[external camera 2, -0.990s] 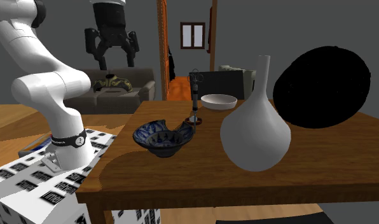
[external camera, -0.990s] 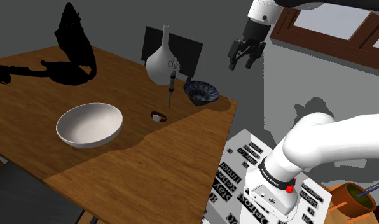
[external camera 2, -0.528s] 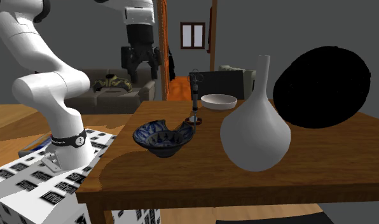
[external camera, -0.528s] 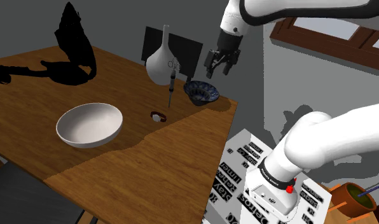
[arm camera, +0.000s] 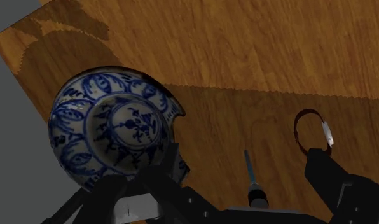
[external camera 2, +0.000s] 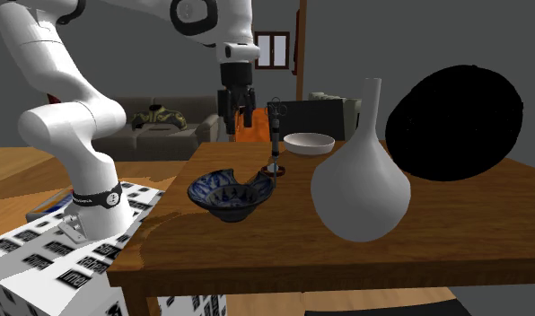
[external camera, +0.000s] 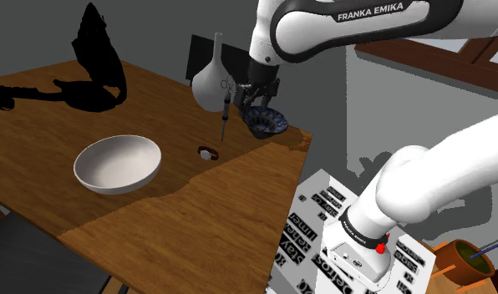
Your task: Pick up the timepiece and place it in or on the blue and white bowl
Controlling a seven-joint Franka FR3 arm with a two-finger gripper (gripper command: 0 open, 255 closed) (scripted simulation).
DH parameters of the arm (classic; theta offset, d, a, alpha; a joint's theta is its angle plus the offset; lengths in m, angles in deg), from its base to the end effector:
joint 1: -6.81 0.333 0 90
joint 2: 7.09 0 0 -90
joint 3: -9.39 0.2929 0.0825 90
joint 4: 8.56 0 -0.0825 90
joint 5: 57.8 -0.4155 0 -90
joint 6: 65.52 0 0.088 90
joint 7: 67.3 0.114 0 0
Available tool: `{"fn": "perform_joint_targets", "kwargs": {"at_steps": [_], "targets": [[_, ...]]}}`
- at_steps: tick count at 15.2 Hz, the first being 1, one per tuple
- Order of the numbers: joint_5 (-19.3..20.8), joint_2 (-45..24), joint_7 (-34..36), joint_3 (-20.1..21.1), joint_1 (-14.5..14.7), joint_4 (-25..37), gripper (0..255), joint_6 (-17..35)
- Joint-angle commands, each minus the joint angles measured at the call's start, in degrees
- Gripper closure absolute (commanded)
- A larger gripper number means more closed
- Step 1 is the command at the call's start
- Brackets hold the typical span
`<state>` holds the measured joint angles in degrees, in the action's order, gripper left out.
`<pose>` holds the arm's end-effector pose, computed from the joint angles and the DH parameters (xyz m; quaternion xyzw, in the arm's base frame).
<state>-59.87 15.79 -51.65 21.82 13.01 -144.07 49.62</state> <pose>0.4456 0.1537 0.4367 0.9995 0.0111 0.0245 0.0192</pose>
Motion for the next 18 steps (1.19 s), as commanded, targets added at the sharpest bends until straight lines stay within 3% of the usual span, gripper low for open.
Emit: {"fn": "perform_joint_targets", "kwargs": {"at_steps": [1,7,13,18], "targets": [[0.6,-3.5,1.3,1.9,0.7,1.1,0,2.7],[4.9,-14.6,5.6,6.8,2.2,6.0,0,8.8],[12.1,-26.2,11.1,10.2,4.5,12.6,0,12.5],[13.7,-28.5,12.2,9.8,4.5,11.3,0,16.0]]}}
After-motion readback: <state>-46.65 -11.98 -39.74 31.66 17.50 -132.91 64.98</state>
